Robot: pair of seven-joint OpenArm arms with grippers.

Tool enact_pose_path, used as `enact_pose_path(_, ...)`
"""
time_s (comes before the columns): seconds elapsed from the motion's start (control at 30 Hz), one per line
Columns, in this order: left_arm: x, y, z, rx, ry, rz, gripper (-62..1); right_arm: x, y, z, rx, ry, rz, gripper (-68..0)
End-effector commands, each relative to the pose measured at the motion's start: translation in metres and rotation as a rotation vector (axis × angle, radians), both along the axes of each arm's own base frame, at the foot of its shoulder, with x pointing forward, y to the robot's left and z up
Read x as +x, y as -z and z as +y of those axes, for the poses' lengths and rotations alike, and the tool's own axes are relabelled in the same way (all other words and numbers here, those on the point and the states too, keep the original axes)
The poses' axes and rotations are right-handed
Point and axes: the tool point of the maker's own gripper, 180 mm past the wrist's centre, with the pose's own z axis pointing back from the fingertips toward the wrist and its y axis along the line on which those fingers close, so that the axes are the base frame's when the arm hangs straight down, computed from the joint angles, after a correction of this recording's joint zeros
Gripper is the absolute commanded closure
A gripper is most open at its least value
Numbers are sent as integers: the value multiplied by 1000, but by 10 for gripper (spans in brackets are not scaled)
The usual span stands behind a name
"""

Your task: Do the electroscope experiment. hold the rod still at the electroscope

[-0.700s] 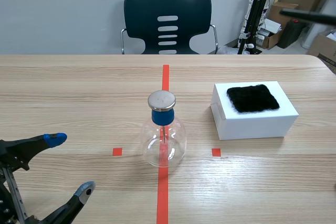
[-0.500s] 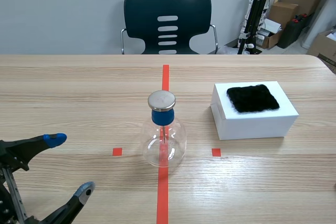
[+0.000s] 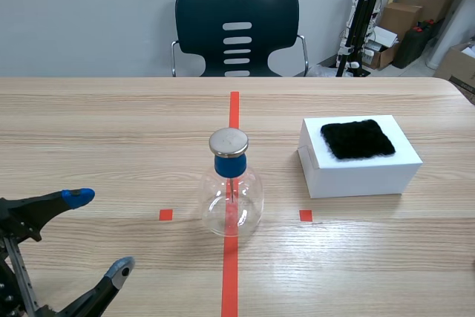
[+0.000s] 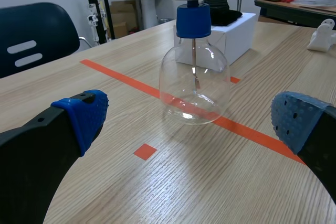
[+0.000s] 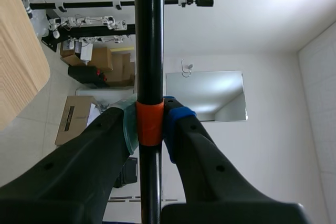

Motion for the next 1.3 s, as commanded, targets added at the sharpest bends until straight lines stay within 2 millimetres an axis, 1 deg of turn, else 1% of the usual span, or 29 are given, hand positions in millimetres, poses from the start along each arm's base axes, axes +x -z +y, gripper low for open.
enact_pose_path(0.0,1,-6,-1,-22,1,-18,-623,3,-19,4,-11,-19,-55,-4)
enact_pose_path(0.53,1,-6,-1,-22,1,-18,-623,3,-19,3,-16,-14,-55,-4)
enact_pose_path(0.67,1,-6,-1,-22,1,-18,-623,4,-20,10,-48,-39,-54,-4)
enact_pose_path(0.77,1,-6,-1,-22,1,-18,-623,5,-29,24,-72,-79,-74,-4)
enact_pose_path(0.87,1,-6,-1,-22,1,-18,-623,8,-43,43,-96,-123,-98,-4)
enact_pose_path(1.0,1,-6,-1,-22,1,-18,-623,12,-49,71,-148,-182,-83,-4)
enact_pose_path(1.13,1,-6,-1,-22,1,-18,-623,14,-49,97,-213,-228,-88,-4)
enact_pose_path(1.27,1,-6,-1,-22,1,-18,-623,19,-40,118,-286,-267,-93,-4)
